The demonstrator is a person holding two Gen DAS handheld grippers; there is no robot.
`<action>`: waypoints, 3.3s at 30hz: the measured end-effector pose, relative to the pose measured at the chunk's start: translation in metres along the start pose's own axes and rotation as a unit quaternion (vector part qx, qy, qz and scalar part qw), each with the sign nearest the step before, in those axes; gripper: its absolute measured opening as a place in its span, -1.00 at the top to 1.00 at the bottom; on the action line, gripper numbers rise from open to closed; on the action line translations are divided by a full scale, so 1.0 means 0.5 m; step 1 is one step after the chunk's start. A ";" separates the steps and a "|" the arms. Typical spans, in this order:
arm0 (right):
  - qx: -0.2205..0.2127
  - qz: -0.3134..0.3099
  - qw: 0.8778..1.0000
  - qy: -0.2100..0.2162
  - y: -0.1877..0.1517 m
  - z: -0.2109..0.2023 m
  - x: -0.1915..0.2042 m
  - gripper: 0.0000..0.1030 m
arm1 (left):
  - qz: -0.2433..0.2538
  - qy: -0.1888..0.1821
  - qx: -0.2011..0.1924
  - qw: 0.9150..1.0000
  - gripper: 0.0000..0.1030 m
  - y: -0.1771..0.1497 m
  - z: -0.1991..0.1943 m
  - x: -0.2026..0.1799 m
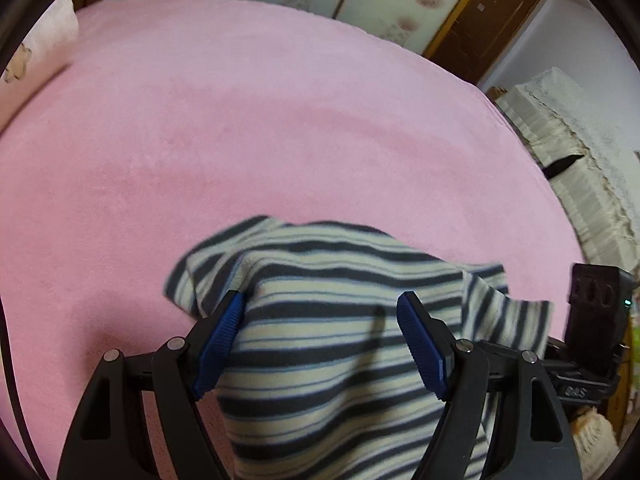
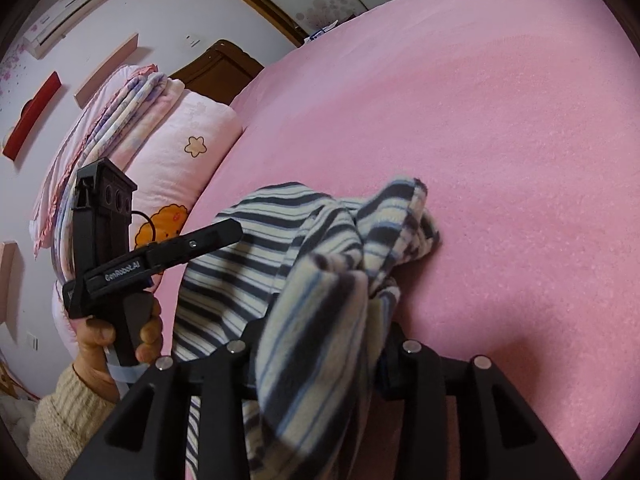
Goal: Fold small clothes
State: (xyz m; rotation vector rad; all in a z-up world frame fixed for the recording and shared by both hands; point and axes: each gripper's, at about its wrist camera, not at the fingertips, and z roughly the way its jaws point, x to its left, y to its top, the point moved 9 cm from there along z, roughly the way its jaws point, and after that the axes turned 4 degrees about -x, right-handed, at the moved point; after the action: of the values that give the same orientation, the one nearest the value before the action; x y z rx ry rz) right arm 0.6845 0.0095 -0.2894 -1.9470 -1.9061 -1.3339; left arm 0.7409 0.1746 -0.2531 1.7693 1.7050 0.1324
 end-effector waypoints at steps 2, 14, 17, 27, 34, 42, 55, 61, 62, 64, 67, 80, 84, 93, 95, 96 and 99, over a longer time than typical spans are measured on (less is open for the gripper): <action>0.002 0.000 1.000 0.004 0.000 0.002 -0.002 0.22 | -0.007 -0.011 0.017 1.000 -0.48 -0.001 0.007 0.009; -0.082 -0.113 0.990 -0.026 0.027 -0.029 0.059 0.31 | 0.043 0.034 -0.158 0.986 0.01 0.066 -0.015 -0.028; -0.106 -0.156 0.981 -0.038 0.024 -0.043 0.084 0.44 | 0.059 0.040 -0.204 0.976 0.24 0.062 -0.043 -0.028; -0.090 -0.092 0.982 -0.140 0.036 -0.063 -0.032 0.24 | -0.024 0.181 -0.130 0.975 -0.38 0.055 -0.014 0.112; -0.108 -0.070 0.975 -0.179 0.034 -0.162 -0.071 0.21 | -0.044 0.205 -0.122 0.970 -0.51 0.018 -0.085 0.115; -0.092 -0.103 0.972 -0.192 -0.058 -0.273 0.031 0.21 | -0.020 0.225 -0.116 0.967 -0.52 -0.054 -0.238 0.045; -0.083 -0.117 0.967 -0.210 -0.245 -0.560 0.216 0.20 | 0.022 0.189 -0.157 0.969 -0.99 -0.321 -0.586 -0.309; -0.112 -0.114 0.963 -0.216 -0.320 -0.708 0.275 0.11 | 0.028 0.148 -0.187 0.971 -0.99 -0.427 -0.722 -0.482; -0.116 -0.113 0.963 -0.214 -0.332 -0.728 0.282 0.11 | 0.027 0.146 -0.185 0.971 -0.99 -0.437 -0.731 -0.499; -0.121 -0.106 0.964 -0.213 -0.358 -0.767 0.292 0.11 | 0.022 0.140 -0.178 0.974 -0.99 -0.479 -0.753 -0.543; -0.127 -0.099 0.965 -0.207 -0.403 -0.821 0.309 0.11 | 0.014 0.126 -0.174 0.977 -0.99 -0.537 -0.773 -0.595; -0.150 -0.078 0.956 -0.241 -0.639 -1.038 0.319 -0.16 | -0.018 0.108 -0.159 0.981 -0.99 -0.835 -0.866 -0.752; -0.146 -0.058 0.960 -0.230 -0.701 -1.069 0.316 -0.17 | -0.024 0.125 -0.169 0.977 -0.99 -0.900 -0.892 -0.766; -0.181 -0.083 0.938 -0.284 -0.744 -1.145 0.328 -0.22 | -0.022 0.159 -0.153 0.975 -0.99 -0.954 -0.902 -0.740; -0.190 -0.085 0.934 -0.290 -0.750 -1.158 0.330 -0.24 | -0.019 0.161 -0.160 0.974 -0.99 -0.965 -0.910 -0.744; -0.194 -0.086 0.933 -0.292 -0.754 -1.162 0.331 -0.25 | -0.016 0.164 -0.162 0.973 -0.99 -0.969 -0.913 -0.747; -0.198 -0.088 0.931 -0.294 -0.772 -1.169 0.334 -0.25 | -0.002 0.165 -0.171 0.971 -0.99 -0.977 -0.919 -0.764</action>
State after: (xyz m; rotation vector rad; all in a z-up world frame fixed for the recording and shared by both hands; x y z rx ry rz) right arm 0.0379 -0.1467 -0.0145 -2.6781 -2.2376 -1.3721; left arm 0.0388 -0.0360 -0.0115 1.5461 1.7814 0.7100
